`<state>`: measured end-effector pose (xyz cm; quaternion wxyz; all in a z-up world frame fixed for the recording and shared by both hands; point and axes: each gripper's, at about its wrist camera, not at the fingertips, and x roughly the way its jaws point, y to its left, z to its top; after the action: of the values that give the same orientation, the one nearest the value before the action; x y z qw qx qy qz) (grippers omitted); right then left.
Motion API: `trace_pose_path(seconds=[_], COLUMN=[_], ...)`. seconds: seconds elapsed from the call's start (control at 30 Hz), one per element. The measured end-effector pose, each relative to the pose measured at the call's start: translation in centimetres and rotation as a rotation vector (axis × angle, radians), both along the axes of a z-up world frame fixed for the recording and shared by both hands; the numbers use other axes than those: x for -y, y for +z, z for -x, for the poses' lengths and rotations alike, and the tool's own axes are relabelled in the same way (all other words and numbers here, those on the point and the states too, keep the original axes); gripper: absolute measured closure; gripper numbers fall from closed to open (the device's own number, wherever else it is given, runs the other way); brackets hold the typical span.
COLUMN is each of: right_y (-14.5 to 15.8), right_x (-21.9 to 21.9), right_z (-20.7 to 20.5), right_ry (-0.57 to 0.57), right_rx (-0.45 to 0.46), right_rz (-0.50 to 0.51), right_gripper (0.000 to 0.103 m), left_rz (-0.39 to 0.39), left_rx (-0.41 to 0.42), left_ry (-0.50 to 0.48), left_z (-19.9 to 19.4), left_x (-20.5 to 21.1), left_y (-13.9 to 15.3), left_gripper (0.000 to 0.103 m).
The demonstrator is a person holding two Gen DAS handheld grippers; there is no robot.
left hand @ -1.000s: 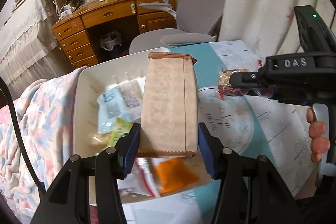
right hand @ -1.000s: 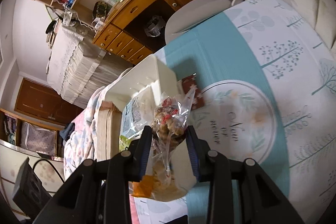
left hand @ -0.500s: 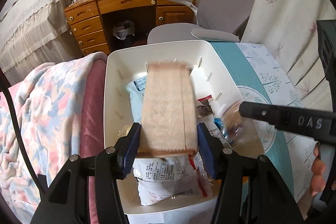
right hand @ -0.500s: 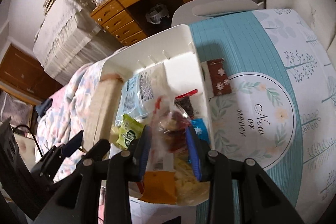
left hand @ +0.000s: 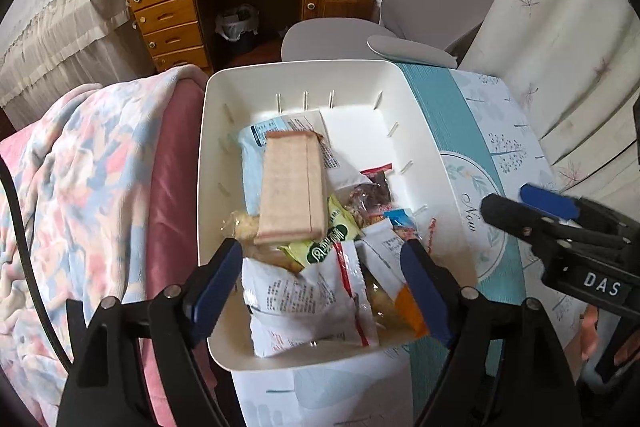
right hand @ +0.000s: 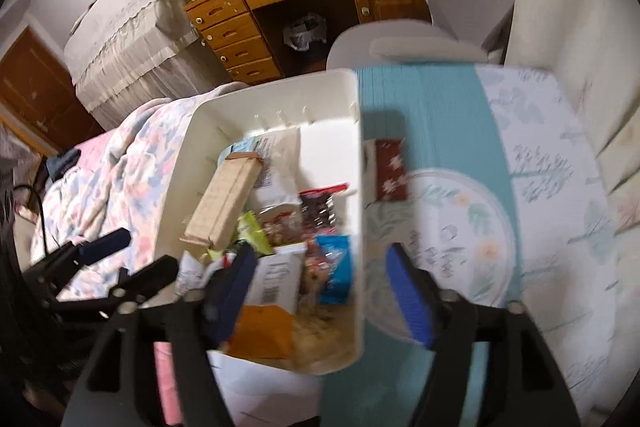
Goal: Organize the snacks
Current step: 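Carry the wafer and nut bag over the tray and release both inside, then move the right tool to the brown snowflake packet and grasp it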
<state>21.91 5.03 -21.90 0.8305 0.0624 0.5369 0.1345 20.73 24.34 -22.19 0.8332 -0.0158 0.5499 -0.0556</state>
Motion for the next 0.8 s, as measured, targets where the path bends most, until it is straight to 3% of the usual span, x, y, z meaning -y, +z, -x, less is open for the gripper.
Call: trace_pose_path(seconds=[0.23, 0.43, 0.8], right_y=[1.4, 0.8, -3.9], right_x=[3.0, 5.1, 6.9], right_z=[0.1, -1.0, -4.7], right_ry=[0.112, 0.222, 0.538], right_rx=[0.184, 0.266, 0.419], right_rz=[0.09, 0.148, 0.184], right_gripper=[0.028, 0.028, 0.027], left_rz=[-0.003, 0.012, -0.035], left_rx=[-0.023, -0.075, -0.153], left_ry=[0.029, 0.073, 0.186], left_z=[0.4, 0.0, -1.4], left_x=[1.1, 2.4, 5.5], left_y=[1.2, 1.7, 0.6], left_gripper=[0.02, 0.018, 0.016])
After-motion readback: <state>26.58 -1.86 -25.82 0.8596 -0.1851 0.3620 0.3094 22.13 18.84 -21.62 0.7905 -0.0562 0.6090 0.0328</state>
